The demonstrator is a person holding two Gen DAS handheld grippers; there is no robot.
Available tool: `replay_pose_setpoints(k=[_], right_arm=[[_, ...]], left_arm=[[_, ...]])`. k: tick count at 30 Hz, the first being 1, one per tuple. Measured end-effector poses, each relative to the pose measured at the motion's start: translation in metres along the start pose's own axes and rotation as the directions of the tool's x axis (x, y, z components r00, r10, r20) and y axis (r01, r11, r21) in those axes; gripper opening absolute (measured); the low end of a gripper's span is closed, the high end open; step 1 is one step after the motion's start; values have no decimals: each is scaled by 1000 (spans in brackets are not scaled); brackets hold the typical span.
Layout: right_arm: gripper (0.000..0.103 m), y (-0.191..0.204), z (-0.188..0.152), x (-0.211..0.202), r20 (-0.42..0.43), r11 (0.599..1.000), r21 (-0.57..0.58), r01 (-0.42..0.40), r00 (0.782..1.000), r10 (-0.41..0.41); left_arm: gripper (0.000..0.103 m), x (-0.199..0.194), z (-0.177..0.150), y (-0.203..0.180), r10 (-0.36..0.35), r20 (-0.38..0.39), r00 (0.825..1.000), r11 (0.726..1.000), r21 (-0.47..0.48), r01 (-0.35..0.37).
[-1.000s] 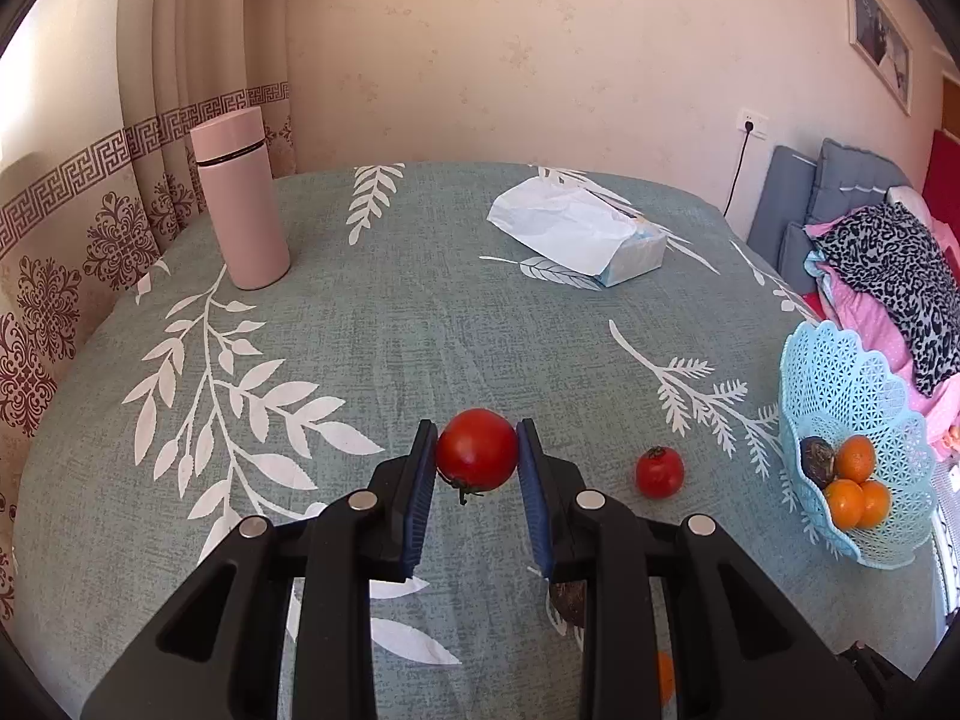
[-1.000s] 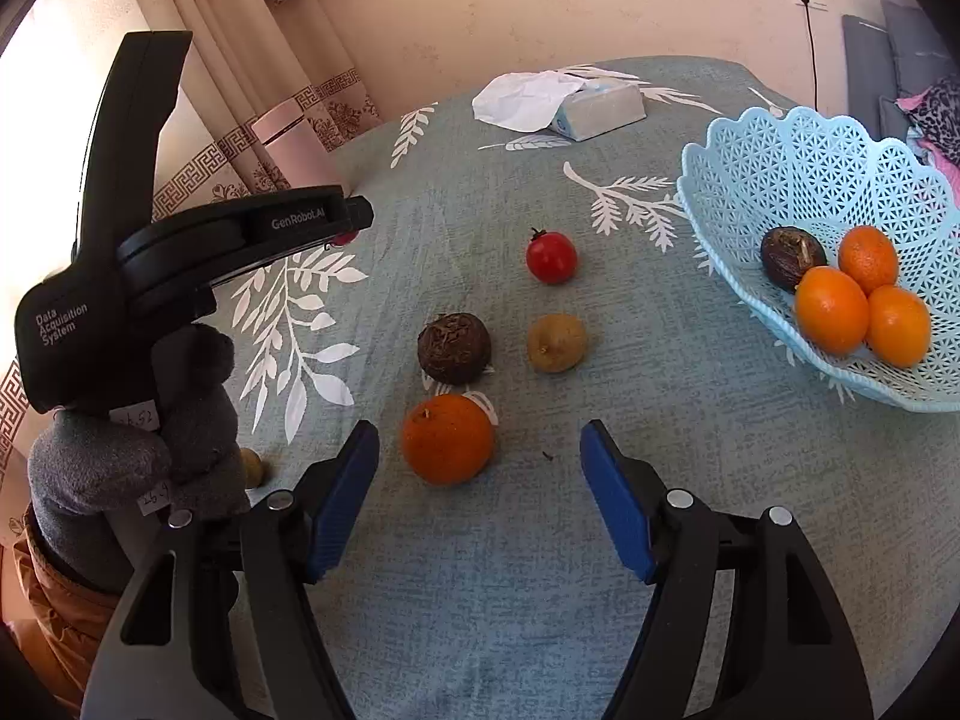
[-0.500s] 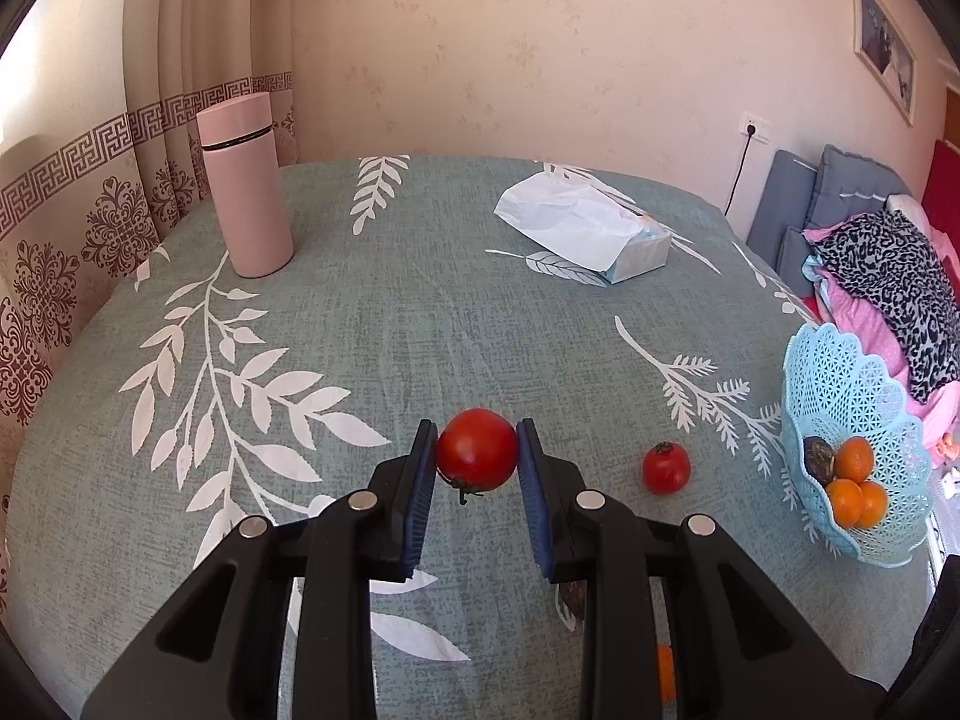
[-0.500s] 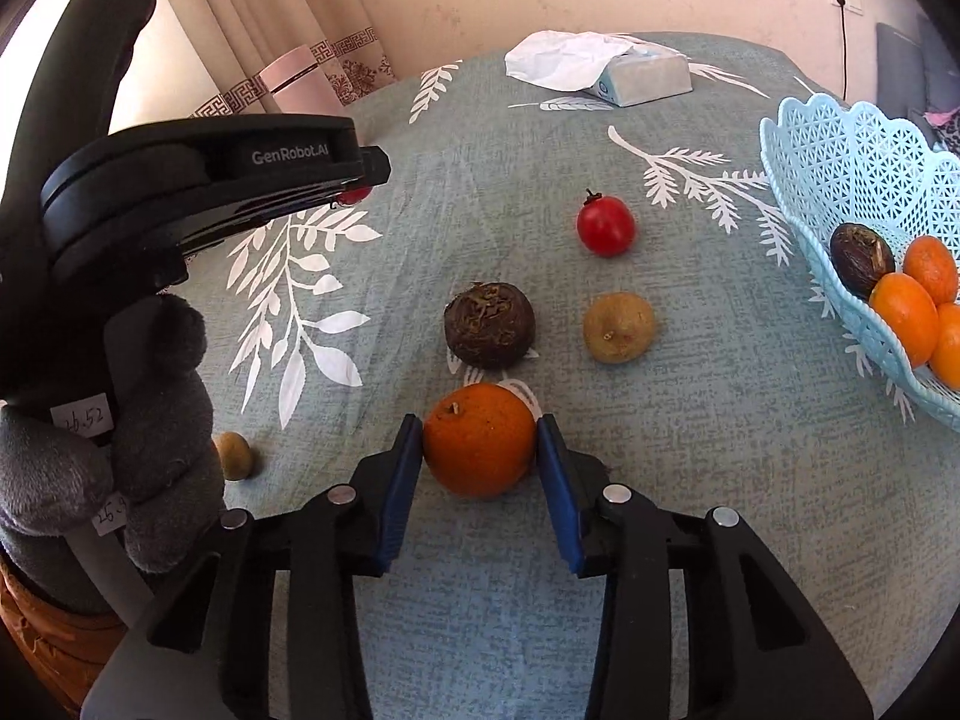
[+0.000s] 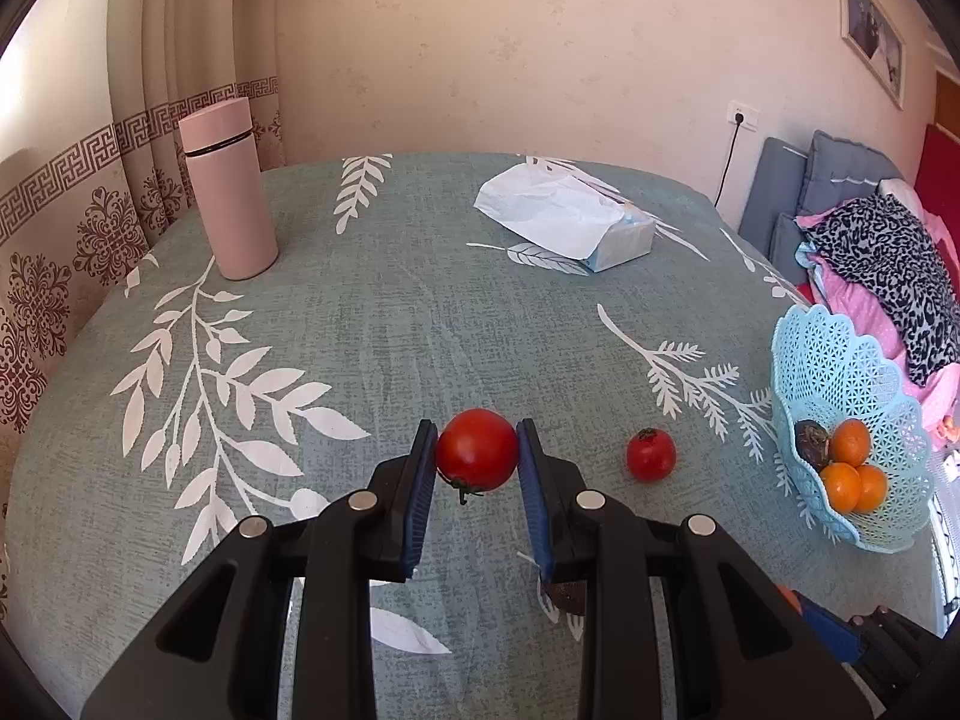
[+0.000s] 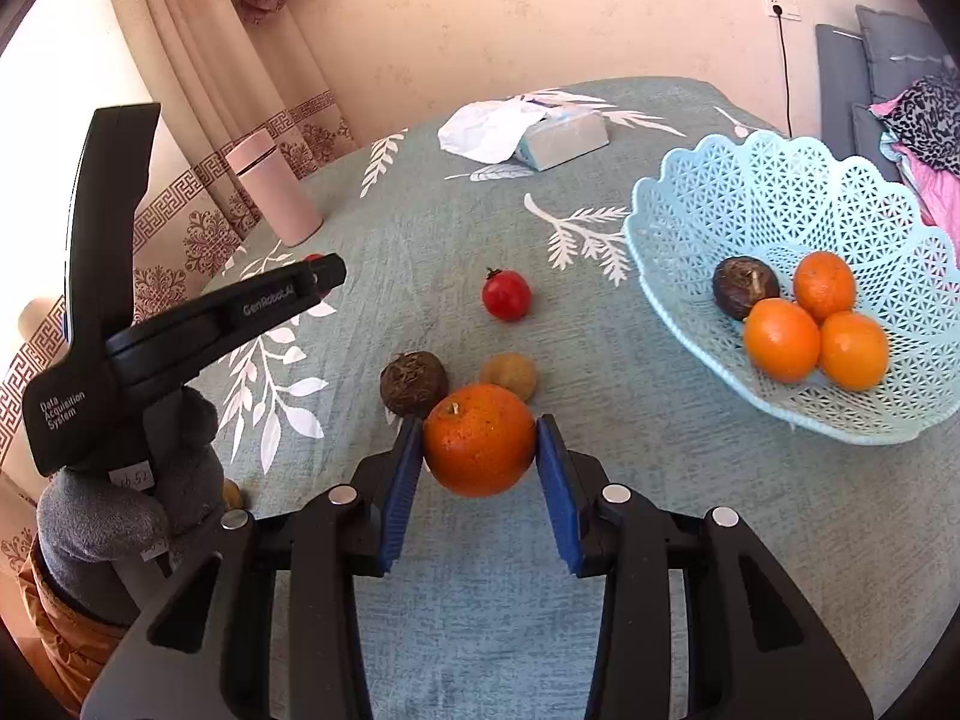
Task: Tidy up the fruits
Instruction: 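Place the orange into the blue basket with the right gripper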
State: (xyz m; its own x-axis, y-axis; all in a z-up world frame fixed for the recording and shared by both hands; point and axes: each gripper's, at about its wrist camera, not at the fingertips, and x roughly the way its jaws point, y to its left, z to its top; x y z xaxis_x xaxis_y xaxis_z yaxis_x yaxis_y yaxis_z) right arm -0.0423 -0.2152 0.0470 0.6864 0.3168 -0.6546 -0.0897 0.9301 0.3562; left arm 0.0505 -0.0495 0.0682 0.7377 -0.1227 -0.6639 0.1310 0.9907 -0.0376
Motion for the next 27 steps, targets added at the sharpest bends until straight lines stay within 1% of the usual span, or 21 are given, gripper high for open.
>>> replay_pose_setpoints(k=[5, 10, 14, 18, 22, 25, 27], right_arm=[[40, -16, 6, -20, 67, 998, 32, 47, 997, -50], [40, -39, 11, -37, 119, 992, 83, 97, 987, -107], [40, -60, 15, -49, 152, 981, 133, 140, 975, -159], [40, -77, 17, -59, 181, 965, 170, 198, 957, -228], [42, -94, 17, -65, 196, 949, 216, 228, 942, -271], [51, -103, 16, -72, 215, 938, 251, 237, 932, -293], [51, -105, 14, -77, 225, 934, 257, 249, 924, -308]], left_arm=[[27, -1, -2, -5, -7, 0, 1000, 1000, 17, 7], [27, 0, -4, -9, -12, -4, 1000, 1000, 28, 12], [27, 0, -4, -10, -14, -4, 1000, 999, 34, 14], [27, 0, -5, -12, -14, -5, 1000, 999, 39, 14], [27, -1, -5, -15, -16, -3, 1000, 999, 47, 16], [27, -3, -5, -19, -19, 0, 1000, 998, 54, 19], [27, -5, -4, -21, -24, 3, 1000, 998, 60, 24]])
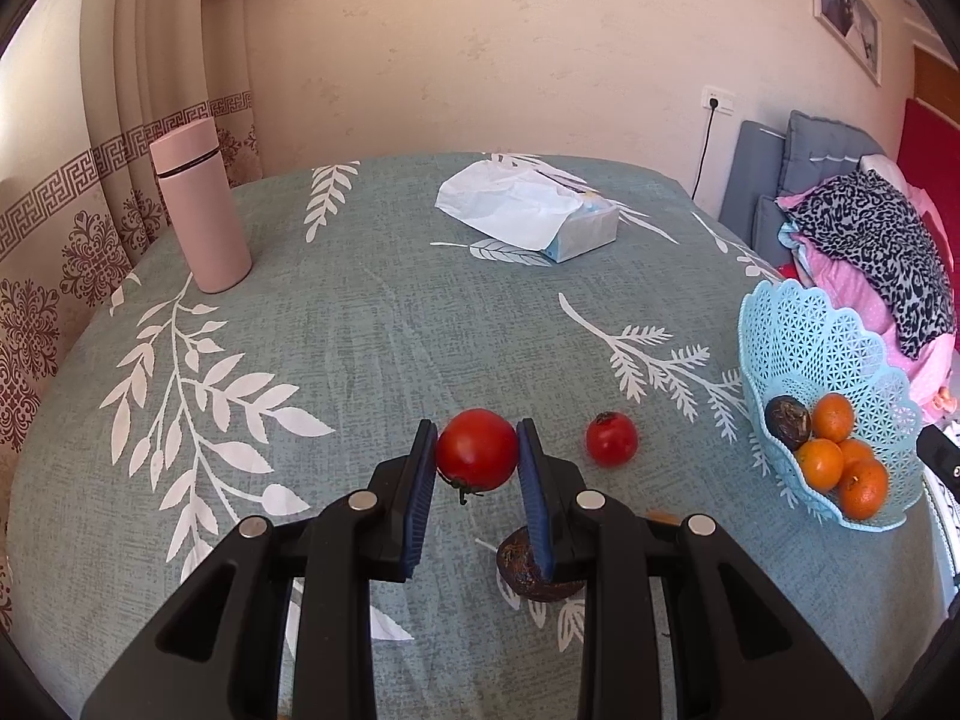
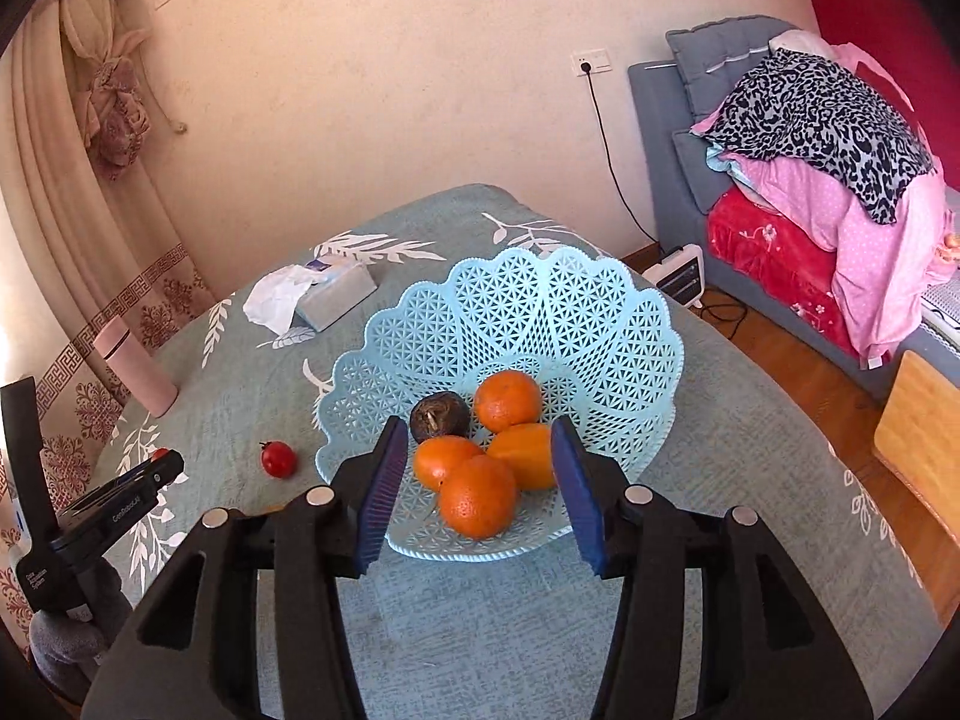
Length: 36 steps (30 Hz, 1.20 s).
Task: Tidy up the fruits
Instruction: 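Place the orange into the blue basket with the right gripper, then lower the red tomato into the blue basket and open the left gripper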
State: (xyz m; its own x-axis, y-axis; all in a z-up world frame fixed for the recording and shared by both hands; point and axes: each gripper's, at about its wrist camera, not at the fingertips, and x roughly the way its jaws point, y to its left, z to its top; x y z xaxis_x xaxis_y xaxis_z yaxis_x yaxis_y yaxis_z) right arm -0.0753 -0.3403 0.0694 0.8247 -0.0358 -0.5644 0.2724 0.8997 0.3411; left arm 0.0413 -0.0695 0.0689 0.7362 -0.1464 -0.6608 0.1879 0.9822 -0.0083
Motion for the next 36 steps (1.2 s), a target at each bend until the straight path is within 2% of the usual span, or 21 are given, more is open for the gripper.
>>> replay_pose_setpoints(k=[7, 12, 18, 28, 29, 31, 32, 33, 36], right_arm=[[51, -4, -7, -10, 58, 996, -38, 77, 996, -74], [51, -8, -12, -13, 92, 992, -47, 117, 989, -112], [52, -16, -14, -11, 88, 993, -24, 115, 990, -113], [52, -24, -9, -13, 95, 994, 4, 110, 989, -110], [52, -24, -8, -13, 94, 994, 5, 110, 990, -110], [52, -24, -8, -13, 93, 994, 6, 109, 990, -109], [52, -24, -8, -13, 93, 994, 5, 109, 990, -109], [52, -24, -8, -13, 93, 994, 5, 109, 990, -109], [52, -24, -8, -12, 92, 994, 8, 108, 990, -108]], left_arm=[[27, -5, 2, -21, -37, 2, 999, 998, 45, 37], [27, -6, 5, -47, -92, -9, 996, 992, 89, 92], [27, -4, 9, -86, -211, -44, 976, 967, 133, 215], [27, 5, 10, -142, -298, -53, 953, 928, 219, 302], [28, 6, 10, -145, -310, -47, 950, 924, 222, 312], [39, 5, 11, -148, -322, -37, 946, 920, 224, 322], [57, 4, 11, -148, -323, -30, 946, 921, 222, 321], [61, 2, 11, -147, -321, -16, 947, 922, 221, 317], [61, 2, 11, -140, -310, -14, 951, 927, 218, 305]])
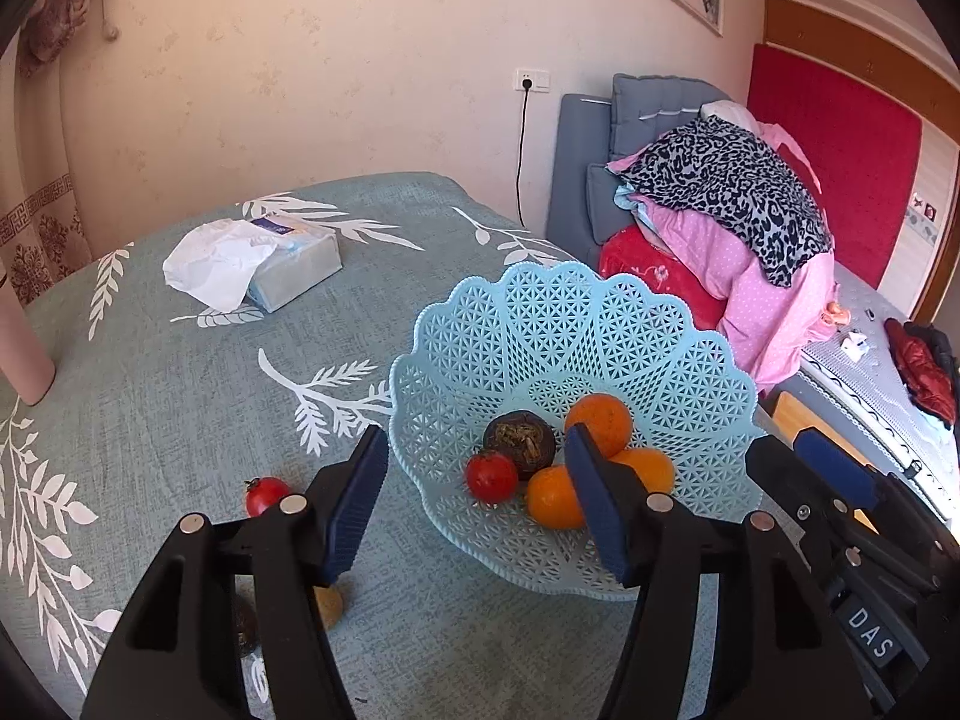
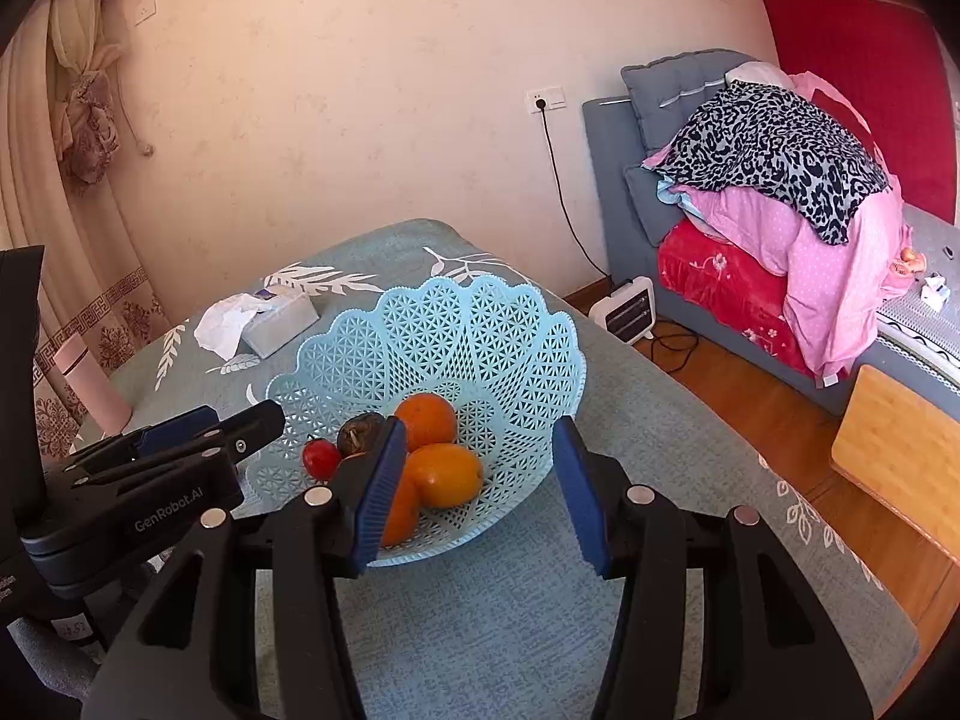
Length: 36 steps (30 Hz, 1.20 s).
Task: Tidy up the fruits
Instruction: 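Lower the red tomato into the blue basket and open the left gripper, then move the open left gripper toward the dark brown beet on the cloth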
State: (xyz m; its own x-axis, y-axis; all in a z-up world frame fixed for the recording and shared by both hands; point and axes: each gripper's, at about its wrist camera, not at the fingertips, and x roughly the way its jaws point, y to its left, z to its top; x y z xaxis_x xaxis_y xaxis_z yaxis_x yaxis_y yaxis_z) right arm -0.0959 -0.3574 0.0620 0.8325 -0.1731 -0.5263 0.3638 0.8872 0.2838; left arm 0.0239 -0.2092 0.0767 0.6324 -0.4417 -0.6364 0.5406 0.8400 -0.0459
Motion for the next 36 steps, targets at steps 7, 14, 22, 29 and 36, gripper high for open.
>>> replay_pose_setpoints(k=[7, 14, 22, 29, 36], right_arm=[[52, 4, -2, 1, -5, 1000, -2, -6, 1000, 6], [52, 8, -3, -2, -5, 1000, -9, -19, 1000, 19], [53, 18, -7, -4, -17, 999, -24, -40, 999, 40], [53, 31, -11, -8, -27, 997, -43, -69, 997, 68], [53, 47, -19, -5, -58, 993, -68, -101, 994, 97]], left_arm=[[62, -5, -3, 30, 61, -21, 998, 996, -59, -62], [68, -21, -4, 67, 120, -17, 993, 983, -139, -121], [70, -37, -12, 102, 177, -23, 984, 963, -201, -178], [70, -49, -17, 130, 215, -23, 976, 943, -255, -214], [70, -44, -34, 140, 218, -70, 974, 939, -259, -228]])
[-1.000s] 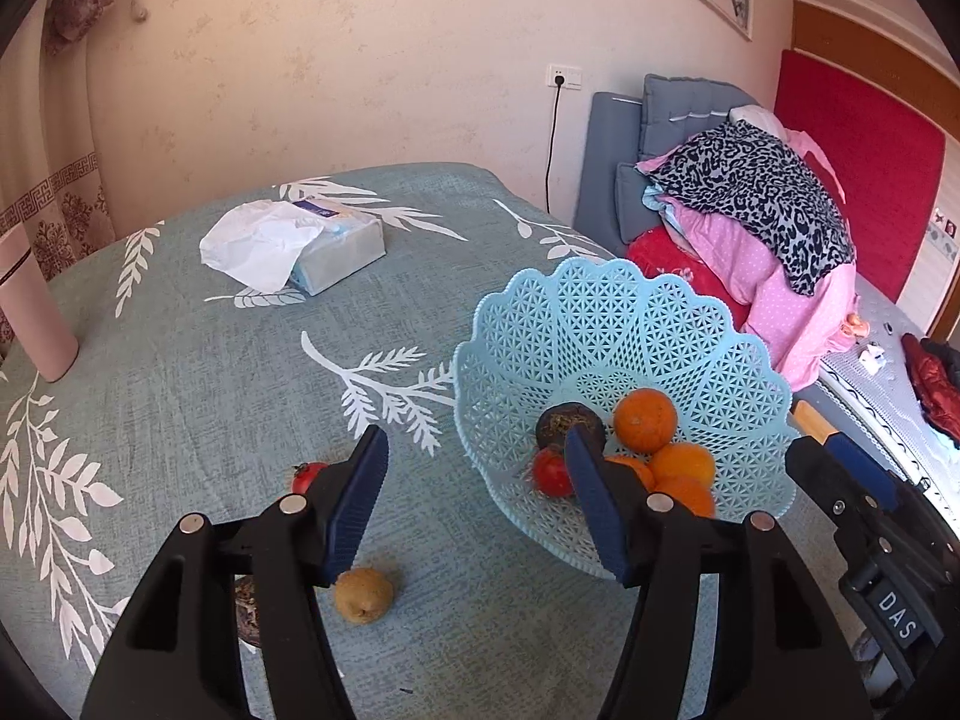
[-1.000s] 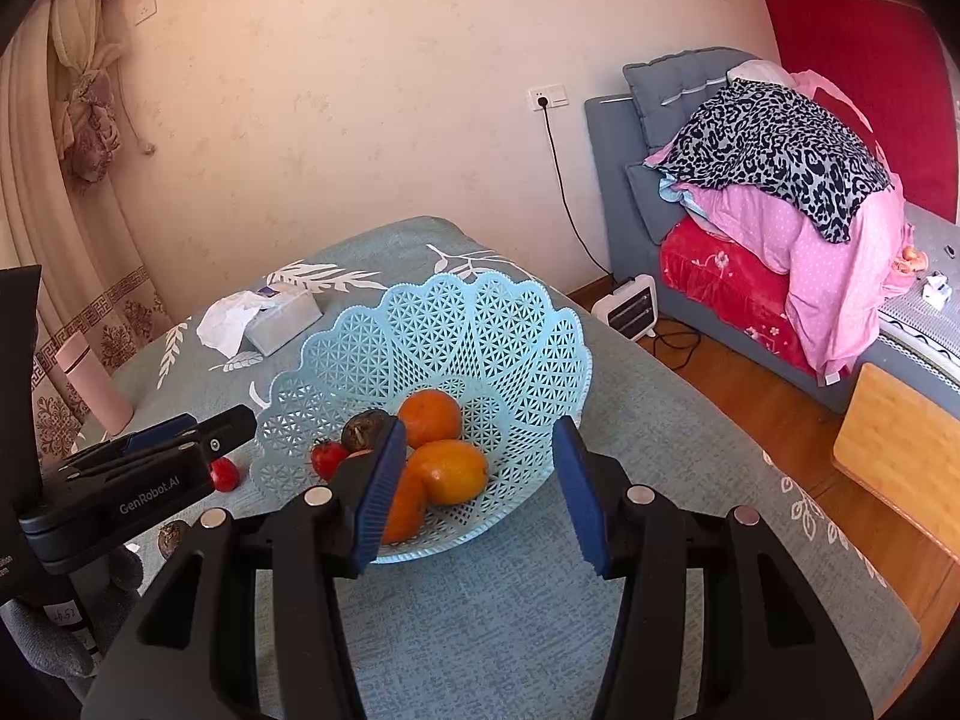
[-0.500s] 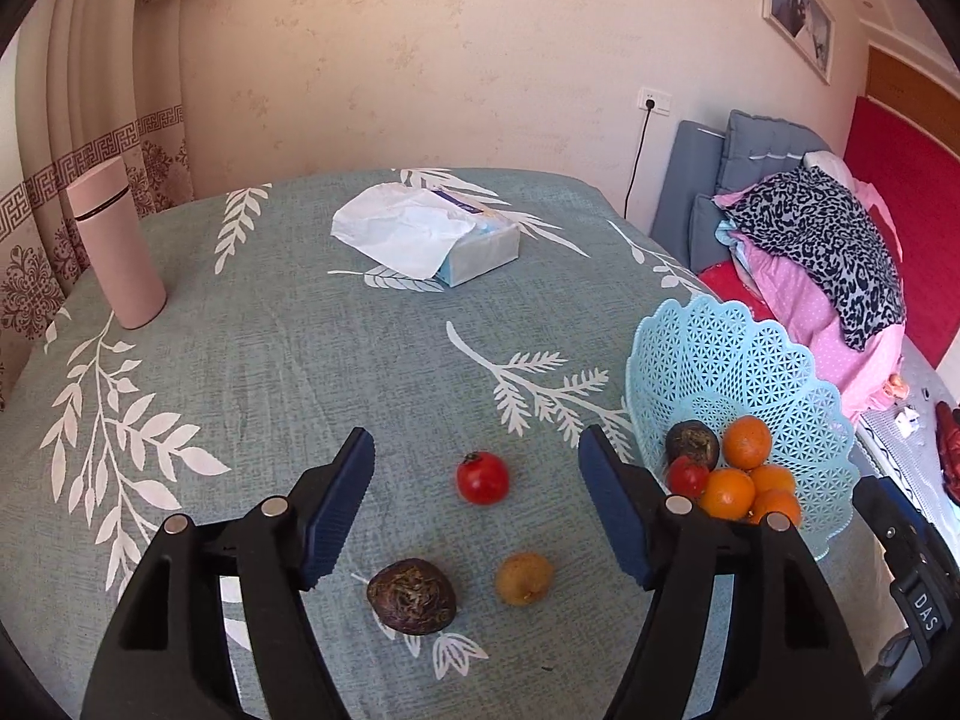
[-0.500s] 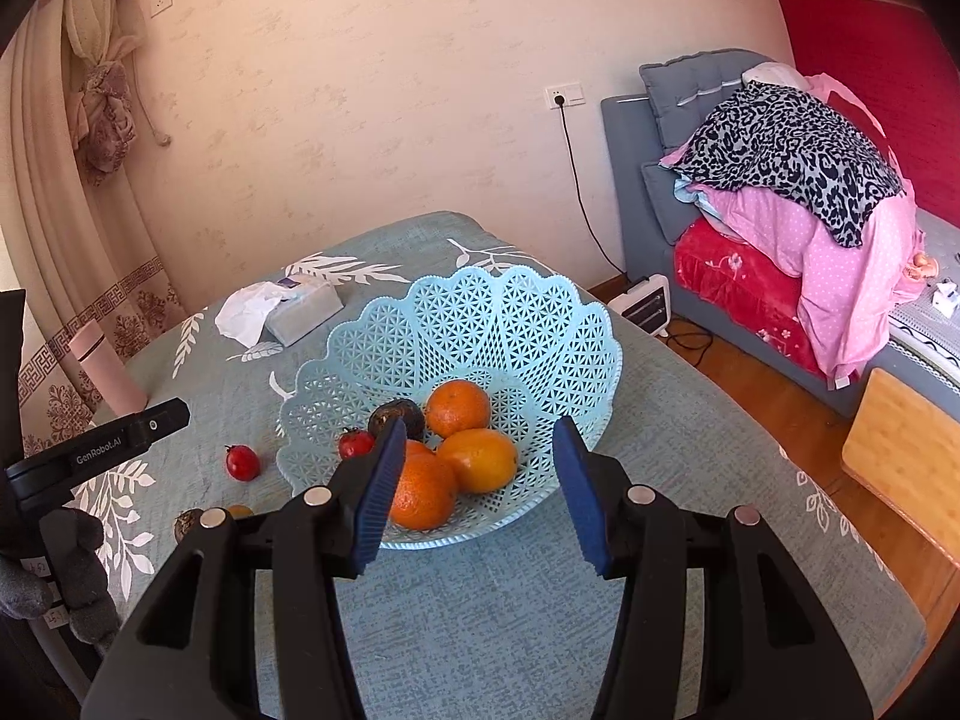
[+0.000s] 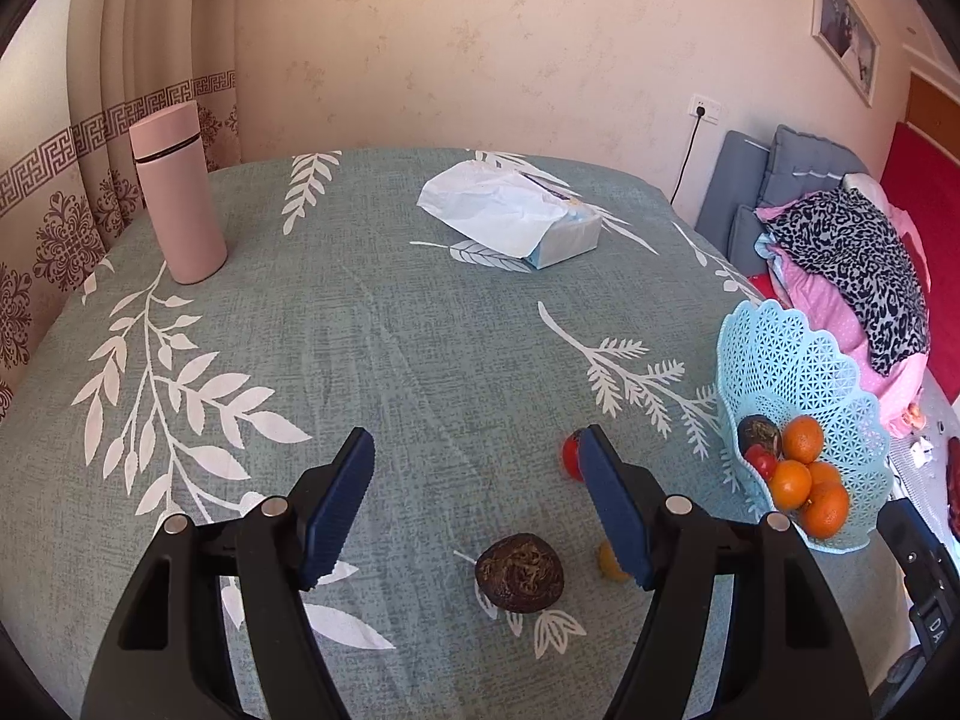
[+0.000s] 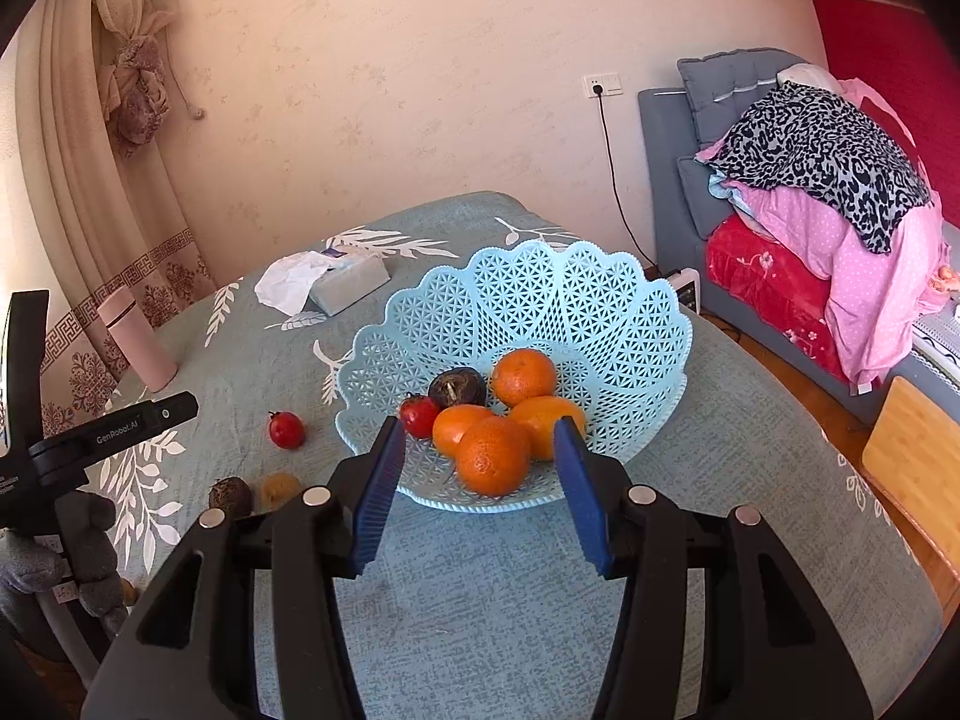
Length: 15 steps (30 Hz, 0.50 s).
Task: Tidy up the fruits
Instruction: 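Move the open left gripper toward the dark brown beet on the cloth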
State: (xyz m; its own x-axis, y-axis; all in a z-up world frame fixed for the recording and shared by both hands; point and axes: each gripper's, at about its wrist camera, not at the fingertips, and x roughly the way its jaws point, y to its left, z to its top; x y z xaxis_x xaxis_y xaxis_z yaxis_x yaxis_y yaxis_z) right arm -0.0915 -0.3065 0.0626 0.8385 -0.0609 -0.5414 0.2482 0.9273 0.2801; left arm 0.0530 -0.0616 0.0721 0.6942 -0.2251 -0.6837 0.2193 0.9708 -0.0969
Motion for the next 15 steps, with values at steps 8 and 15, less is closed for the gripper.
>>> replay_pose_setpoints(k=[8, 15], right_arm=[[53, 18, -8, 2, -27, 999, -33, -37, 999, 36], [53, 29, -14, 7, -57, 996, -59, -63, 997, 60]], left_arm=[[70, 19, -27, -3, -5, -83, 997, 999, 33, 8], [70, 28, -41, -9, -8, -123, 992, 998, 61, 16]])
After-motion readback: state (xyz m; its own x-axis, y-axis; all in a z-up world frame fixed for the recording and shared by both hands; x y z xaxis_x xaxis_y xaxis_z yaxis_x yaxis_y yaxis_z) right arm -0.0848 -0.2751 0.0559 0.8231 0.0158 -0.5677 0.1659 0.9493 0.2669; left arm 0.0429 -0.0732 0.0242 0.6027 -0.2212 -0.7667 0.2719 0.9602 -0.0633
